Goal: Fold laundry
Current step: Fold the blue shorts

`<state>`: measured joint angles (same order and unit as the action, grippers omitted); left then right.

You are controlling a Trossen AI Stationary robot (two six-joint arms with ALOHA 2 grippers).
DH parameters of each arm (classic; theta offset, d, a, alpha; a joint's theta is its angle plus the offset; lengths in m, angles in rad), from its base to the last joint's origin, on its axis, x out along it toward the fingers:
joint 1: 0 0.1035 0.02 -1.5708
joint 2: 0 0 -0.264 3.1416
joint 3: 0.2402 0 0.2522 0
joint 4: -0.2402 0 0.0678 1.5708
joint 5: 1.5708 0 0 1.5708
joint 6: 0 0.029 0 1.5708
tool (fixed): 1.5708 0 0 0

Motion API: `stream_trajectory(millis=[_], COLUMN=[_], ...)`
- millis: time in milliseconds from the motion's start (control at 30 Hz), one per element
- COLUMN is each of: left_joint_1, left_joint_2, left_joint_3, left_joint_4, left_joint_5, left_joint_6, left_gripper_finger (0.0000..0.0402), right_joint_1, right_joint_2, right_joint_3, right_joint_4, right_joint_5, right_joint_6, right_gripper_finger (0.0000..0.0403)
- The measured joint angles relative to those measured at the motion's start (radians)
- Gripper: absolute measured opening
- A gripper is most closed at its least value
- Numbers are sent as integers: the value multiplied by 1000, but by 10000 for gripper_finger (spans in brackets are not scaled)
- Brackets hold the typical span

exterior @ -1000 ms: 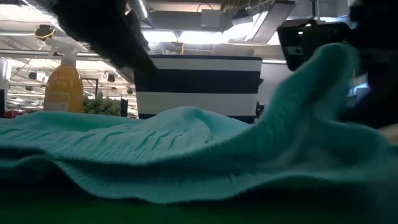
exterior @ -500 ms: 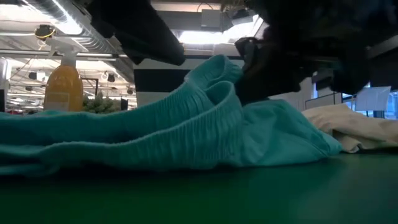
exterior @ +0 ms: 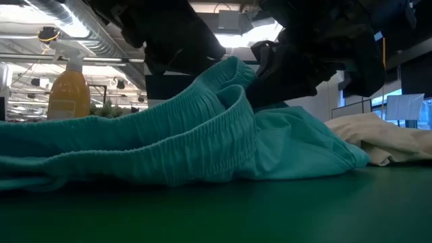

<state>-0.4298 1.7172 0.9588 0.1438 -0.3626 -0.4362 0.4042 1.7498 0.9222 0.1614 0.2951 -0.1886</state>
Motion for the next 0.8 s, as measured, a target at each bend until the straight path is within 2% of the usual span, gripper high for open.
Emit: stream_trajectory(millis=[167,500,700,800], left_joint_1=[-4,-6,-5,-5], left_joint_2=[34,38,38,40], left_joint_3=[0,1,2,0], left_joint_4=[36,32,27,13], left_joint_5=[13,-24,-38,-39], left_joint_6=[-15,-53,-25,27], left_gripper_finger=[196,196,196,196], right_joint_1=[0,-2,0,1], right_joint_2=[-1,-1,-1,-3], right_joint_3=[47,162,210,221], right_joint_4=[-40,-214,-320,-331], right_joint_5=[8,4,-3,-41], right_joint_6=[-5,-9,17,32], right_gripper_finger=[6,5,5,5])
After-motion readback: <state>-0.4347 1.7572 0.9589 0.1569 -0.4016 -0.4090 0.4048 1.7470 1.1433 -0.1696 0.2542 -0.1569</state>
